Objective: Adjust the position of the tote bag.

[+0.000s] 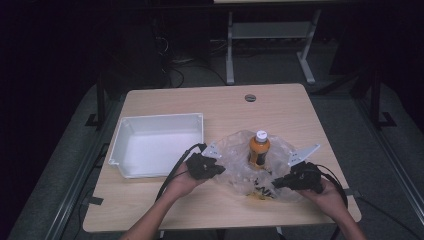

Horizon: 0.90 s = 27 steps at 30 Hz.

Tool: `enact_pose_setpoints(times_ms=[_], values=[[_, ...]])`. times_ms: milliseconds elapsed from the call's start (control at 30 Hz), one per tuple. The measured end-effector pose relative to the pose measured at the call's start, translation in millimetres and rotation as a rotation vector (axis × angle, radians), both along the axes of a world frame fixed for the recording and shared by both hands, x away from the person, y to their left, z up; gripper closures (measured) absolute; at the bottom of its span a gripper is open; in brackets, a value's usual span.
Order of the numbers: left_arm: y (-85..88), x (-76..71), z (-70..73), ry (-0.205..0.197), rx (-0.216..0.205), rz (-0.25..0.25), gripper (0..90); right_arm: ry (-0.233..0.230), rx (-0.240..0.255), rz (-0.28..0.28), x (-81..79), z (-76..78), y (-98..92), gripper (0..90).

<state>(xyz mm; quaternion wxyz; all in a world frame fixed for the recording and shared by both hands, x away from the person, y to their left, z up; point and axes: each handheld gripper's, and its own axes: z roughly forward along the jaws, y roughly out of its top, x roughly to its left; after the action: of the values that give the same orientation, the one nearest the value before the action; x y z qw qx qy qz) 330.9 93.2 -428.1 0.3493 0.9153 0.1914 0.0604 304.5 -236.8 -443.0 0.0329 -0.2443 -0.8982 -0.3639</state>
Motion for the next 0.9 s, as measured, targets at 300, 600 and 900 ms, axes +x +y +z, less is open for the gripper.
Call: enact_pose_setpoints(times_ms=[300, 600, 900], values=[[-2.1, 1.8, -3.7, 0.002, 0.012, 0.007, 90.0, 0.023, -0.038, -0.049, -4.7, -11.5, -20.7, 89.3], [-7.0, 3.1, -9.4, 0.016, 0.021, 0.011, 90.0, 0.027, -0.035, -0.083, -9.4, -13.5, -34.7, 89.3], [-0.8, 3.5, -5.4, 0.041, -0.031, 0.01, 86.4, 0.006, -0.016, -0.103, -14.4, -7.3, -34.4, 78.4]])
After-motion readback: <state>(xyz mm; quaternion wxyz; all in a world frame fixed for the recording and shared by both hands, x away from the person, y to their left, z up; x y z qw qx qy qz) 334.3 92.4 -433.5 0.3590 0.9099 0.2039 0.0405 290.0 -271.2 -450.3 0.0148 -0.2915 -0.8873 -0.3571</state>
